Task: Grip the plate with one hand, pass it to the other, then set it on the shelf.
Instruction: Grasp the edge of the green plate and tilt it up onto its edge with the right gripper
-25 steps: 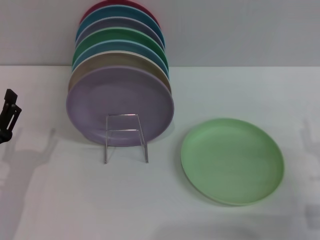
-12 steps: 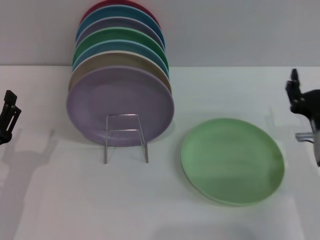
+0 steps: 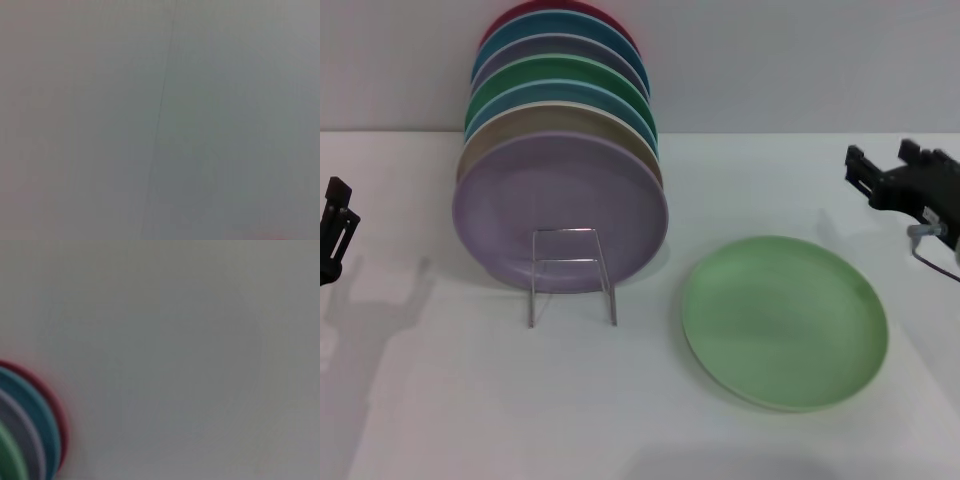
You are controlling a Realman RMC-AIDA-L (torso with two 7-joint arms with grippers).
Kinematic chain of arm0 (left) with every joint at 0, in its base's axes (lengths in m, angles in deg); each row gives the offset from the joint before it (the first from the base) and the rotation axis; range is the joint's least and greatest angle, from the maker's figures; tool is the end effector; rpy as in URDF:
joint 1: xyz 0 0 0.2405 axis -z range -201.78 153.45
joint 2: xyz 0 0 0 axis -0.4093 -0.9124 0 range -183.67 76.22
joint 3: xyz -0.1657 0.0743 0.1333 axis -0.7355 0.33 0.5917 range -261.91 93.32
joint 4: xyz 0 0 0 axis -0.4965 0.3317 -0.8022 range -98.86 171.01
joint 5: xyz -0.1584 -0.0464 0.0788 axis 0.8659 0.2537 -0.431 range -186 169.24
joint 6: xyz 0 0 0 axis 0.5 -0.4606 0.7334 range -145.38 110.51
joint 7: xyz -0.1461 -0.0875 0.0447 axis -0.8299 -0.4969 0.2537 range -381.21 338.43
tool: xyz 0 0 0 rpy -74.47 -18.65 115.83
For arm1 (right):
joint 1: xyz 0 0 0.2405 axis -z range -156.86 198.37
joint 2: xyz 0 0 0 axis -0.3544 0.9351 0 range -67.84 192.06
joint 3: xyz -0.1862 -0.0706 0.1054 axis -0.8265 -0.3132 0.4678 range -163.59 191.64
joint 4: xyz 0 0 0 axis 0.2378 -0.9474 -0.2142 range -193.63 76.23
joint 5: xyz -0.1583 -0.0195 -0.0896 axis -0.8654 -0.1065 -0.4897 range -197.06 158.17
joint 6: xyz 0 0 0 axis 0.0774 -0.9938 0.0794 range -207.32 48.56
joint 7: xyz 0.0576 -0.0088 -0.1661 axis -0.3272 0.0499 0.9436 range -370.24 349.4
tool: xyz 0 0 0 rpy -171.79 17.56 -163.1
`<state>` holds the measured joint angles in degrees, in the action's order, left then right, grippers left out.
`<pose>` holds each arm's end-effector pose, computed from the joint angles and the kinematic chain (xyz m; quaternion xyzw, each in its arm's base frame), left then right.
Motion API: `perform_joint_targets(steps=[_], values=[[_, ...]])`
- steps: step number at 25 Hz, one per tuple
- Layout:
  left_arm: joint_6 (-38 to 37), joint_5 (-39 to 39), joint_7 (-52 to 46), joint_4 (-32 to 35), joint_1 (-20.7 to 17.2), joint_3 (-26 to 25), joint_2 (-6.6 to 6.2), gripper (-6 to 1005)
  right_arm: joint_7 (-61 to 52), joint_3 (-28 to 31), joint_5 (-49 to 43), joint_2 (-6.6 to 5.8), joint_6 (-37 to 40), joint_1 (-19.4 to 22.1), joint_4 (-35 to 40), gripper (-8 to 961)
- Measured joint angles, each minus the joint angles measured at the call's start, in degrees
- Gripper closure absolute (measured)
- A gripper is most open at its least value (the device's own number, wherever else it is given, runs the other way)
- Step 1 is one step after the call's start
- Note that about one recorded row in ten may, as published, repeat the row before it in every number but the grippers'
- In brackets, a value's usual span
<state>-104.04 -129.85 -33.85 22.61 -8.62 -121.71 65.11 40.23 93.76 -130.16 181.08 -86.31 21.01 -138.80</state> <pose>-0.2698 0.2833 0.0380 -0.6290 -0.2085 -0.4212 0.6193 0.2191 0.3409 0.0261 -0.7458 0.3457 0.2101 0.5293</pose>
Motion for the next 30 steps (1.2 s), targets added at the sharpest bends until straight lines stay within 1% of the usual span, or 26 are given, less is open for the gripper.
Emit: perform_joint_targets(steps=[2, 5, 10, 15, 18, 22, 27, 28, 29, 30], values=[[-0.1, 0.0, 0.0, -0.3, 0.1, 0.1, 0.0, 140, -3.9, 6.1, -2.4, -0.04, -10.6, -0.9, -1.0, 301], [-0.2, 0.0, 0.1, -0.6, 0.2, 0.2, 0.0, 139, -10.2, 12.7, -9.6, -0.09, -22.8, -3.2, -2.0, 301], [-0.1, -0.1, 0.2, -0.7, 0.4, 0.3, 0.07, 139, -14.9, 18.5, -19.3, -0.15, -37.4, -6.3, -5.4, 301], [0.0, -0.1, 0.3, -1.8, 0.5, 0.3, 0.07, 140, -16.8, 24.9, -23.4, -0.15, -51.4, -9.4, -8.3, 300], [0.1, 0.0, 0.3, -2.0, 0.5, 0.1, 0.05, 139, -18.2, 28.6, -25.8, -0.14, -57.8, -11.5, -8.9, 300], [0.0, 0.0, 0.3, -2.1, 0.5, 0.0, 0.1, 139, -19.9, 32.6, -29.3, -0.16, -63.9, -14.5, -8.5, 300], [-0.1, 0.0, -0.1, -2.4, 0.4, 0.0, 0.13, 140, -22.3, 35.7, -33.3, -0.39, -70.5, -19.1, -6.5, 301], [-0.2, 0.0, -0.1, -2.9, 0.3, 0.0, 0.14, 140, -23.4, 36.3, -34.7, -0.48, -72.7, -20.9, -5.4, 301], [-0.2, 0.0, -0.1, -2.9, 0.3, 0.0, 0.14, 140, -23.4, 36.3, -34.7, -0.48, -72.7, -20.9, -5.4, 301], [-0.2, 0.0, -0.1, -3.1, 0.2, 0.0, 0.14, 140, -24.7, 36.6, -35.7, -0.55, -74.3, -22.2, -4.5, 301]])
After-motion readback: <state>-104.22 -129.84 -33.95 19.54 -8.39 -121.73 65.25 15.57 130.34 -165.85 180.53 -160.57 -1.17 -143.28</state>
